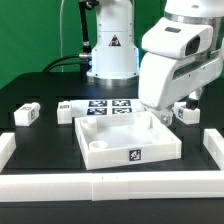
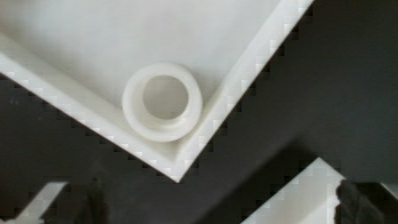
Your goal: Assemble one leg
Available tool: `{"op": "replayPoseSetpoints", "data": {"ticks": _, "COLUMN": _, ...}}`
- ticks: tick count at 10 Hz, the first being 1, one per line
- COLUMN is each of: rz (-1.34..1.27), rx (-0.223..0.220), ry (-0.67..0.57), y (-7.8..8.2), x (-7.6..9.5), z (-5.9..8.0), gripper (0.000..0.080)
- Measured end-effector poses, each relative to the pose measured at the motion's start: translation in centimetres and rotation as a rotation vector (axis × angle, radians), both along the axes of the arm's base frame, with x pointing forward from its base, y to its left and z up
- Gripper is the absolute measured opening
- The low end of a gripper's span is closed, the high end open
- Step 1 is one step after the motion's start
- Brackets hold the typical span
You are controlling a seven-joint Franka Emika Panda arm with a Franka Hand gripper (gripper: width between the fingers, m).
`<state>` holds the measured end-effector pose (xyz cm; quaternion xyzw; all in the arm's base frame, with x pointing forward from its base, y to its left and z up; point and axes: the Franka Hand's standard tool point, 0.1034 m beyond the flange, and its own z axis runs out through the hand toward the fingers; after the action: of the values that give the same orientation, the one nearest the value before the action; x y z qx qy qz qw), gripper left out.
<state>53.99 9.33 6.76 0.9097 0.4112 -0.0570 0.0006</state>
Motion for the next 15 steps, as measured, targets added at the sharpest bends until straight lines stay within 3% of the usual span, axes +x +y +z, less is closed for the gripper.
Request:
{"op": "replayPoseSetpoints", "data": {"ticks": 8, "rz": 0.026, "rx": 0.010, "ry": -0.018, "y": -0.1, "x": -0.2, "z": -0.2, "gripper": 0.0650}}
{"op": "replayPoseSetpoints", "data": {"ticks": 11, "rz": 0.244, "rx": 0.057, "ry": -0.081, "y": -2.4, "x": -3.8, "z": -2.1, "gripper": 0.0650}}
{"op": "replayPoseSetpoints", "data": {"ticks": 15, "rz": 0.281, "rx": 0.060, "ry": -0.081, "y": -3.2, "x": -4.3, "z": -2.6, "gripper": 0.0650}}
